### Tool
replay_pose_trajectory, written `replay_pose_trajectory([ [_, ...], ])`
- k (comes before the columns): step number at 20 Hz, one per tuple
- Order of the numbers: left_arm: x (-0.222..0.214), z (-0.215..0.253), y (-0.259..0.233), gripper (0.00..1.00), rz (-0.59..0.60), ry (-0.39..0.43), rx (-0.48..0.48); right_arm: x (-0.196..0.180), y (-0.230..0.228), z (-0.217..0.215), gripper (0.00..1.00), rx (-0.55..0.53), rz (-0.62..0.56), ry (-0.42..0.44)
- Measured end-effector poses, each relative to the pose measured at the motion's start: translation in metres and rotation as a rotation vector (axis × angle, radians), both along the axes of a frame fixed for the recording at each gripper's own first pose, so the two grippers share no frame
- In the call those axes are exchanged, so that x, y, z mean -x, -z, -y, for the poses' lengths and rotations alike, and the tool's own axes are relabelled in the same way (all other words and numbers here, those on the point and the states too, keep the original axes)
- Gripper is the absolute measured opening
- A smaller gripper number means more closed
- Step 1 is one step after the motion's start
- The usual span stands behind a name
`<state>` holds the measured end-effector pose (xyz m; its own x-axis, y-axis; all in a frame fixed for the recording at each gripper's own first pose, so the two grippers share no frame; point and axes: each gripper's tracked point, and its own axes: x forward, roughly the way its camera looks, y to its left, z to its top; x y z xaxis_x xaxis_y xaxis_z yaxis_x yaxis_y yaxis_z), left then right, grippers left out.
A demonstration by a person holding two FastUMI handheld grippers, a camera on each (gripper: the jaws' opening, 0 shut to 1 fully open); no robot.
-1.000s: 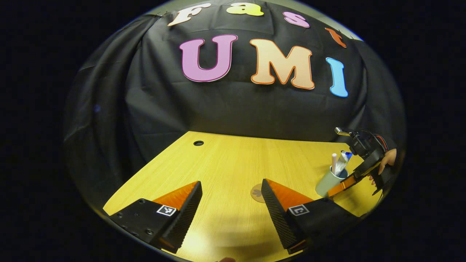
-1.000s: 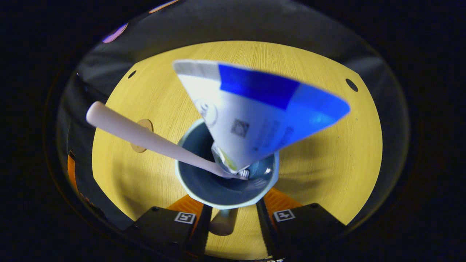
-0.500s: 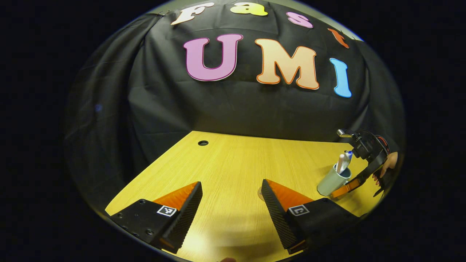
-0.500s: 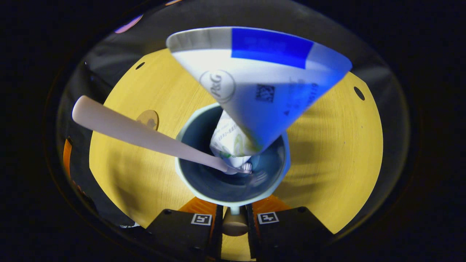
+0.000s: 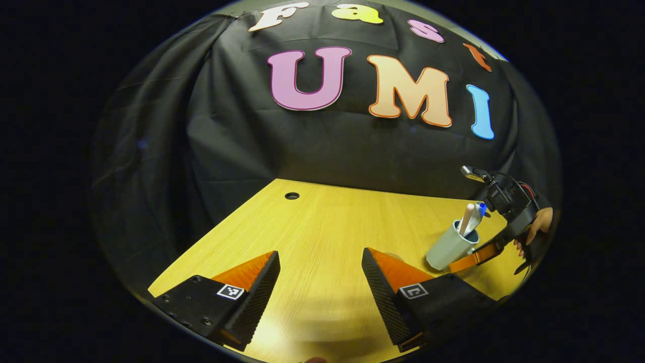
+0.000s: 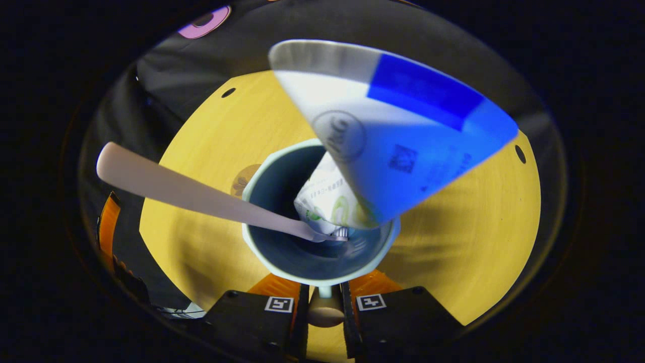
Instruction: Put the toothbrush and toothpaste on the desktop into the cup, then pick up the cup and place it on the coaster on the desktop.
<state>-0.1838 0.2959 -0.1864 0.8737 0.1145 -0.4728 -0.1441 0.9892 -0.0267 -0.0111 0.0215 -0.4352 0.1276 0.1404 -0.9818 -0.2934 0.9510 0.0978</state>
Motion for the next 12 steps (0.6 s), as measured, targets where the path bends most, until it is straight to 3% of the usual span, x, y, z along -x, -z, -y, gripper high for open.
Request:
replay_pose_trajectory([
  [12, 0.015, -0.052, 0.006, 0.95, -0.009, -0.062, -0.003, -0.003, -0.005, 0.011, 0.31, 0.017, -0.019, -0.144],
])
